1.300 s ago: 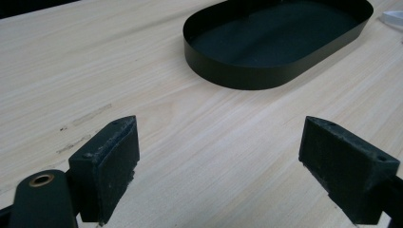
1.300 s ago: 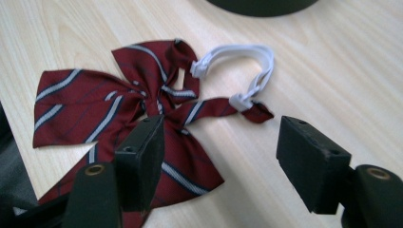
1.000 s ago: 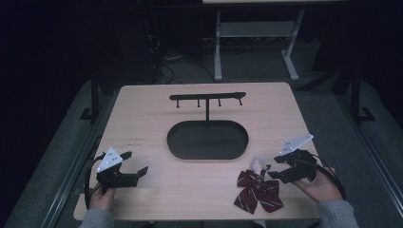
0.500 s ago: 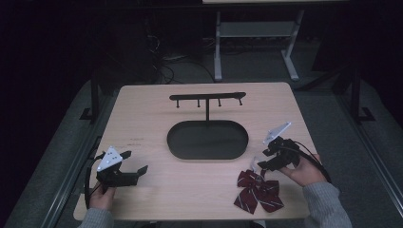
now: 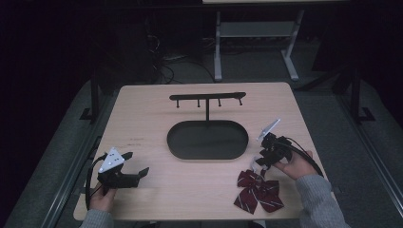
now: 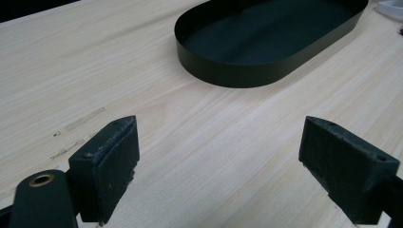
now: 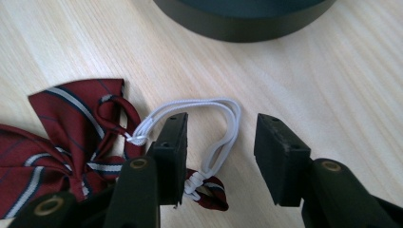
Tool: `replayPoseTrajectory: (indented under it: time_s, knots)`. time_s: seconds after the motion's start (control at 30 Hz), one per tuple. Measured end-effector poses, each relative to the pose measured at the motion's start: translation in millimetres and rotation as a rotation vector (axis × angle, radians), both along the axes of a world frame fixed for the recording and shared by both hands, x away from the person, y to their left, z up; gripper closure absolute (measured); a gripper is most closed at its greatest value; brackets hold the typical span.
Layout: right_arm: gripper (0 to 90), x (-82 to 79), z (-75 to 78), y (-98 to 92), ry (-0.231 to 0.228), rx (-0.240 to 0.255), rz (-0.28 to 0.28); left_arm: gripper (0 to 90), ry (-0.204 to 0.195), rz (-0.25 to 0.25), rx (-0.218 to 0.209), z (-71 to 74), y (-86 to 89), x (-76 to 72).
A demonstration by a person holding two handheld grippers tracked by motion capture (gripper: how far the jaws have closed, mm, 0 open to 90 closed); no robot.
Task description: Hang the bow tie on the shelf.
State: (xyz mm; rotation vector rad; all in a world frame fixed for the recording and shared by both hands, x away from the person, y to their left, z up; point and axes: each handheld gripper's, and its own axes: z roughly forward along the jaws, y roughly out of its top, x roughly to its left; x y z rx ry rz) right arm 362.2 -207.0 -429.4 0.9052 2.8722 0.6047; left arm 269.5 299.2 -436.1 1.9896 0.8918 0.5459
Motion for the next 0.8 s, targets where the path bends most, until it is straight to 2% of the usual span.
replayPoseTrajectory:
  time_s: [0.33,0.4,0.57,0.8]
  knots:
    - [62.9,3.4,-7.5,-0.2,0.031,-0.022,-0.028,13.0,0.002,-0.011,-0.01,0.7,0.2,-0.4]
    - [66.8,3.3,-8.5,-0.2,0.034,-0.028,-0.033,13.0,-0.007,-0.013,0.005,2.0,-1.5,-1.2]
    - [68.2,4.1,-11.7,2.0,0.042,-0.046,-0.028,13.0,-0.009,-0.008,0.005,2.3,-0.9,-0.8]
    - [76.5,3.8,-13.1,4.4,0.038,-0.067,-0.011,13.0,-0.007,-0.003,-0.001,2.1,-0.2,-0.1]
